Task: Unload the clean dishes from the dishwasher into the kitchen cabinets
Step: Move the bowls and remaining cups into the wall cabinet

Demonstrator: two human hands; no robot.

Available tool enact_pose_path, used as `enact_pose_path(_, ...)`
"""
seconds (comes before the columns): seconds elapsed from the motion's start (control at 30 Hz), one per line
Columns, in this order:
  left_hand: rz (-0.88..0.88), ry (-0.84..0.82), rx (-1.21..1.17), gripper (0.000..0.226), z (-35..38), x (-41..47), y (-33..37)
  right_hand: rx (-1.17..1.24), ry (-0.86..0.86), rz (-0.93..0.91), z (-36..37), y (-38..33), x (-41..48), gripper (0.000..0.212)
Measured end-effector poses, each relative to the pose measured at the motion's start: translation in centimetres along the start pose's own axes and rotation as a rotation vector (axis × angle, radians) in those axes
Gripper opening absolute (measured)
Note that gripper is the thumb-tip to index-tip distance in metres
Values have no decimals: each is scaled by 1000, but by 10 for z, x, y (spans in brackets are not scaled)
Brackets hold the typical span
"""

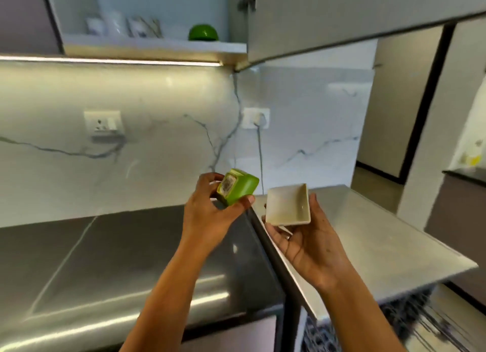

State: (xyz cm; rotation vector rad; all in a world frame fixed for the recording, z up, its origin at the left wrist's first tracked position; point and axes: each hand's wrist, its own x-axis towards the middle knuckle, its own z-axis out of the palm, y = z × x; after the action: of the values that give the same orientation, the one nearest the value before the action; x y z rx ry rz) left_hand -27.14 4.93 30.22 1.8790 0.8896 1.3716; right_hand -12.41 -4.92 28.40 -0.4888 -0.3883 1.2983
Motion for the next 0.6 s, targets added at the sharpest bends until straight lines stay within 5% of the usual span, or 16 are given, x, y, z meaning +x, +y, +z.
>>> enact_pose_path(0.17, 137, 77, 83, 54, -7, 66, 12, -35, -193, 37, 35, -36, 55, 63)
enact_pose_path(0.33, 228, 185, 141, 62, -27, 128, 29, -83, -375, 60, 75, -67, 115, 98)
enact_pose_path(0.6, 303, 209, 331, 56, -80, 237, 38, -206, -448, -101, 162, -88, 199, 69)
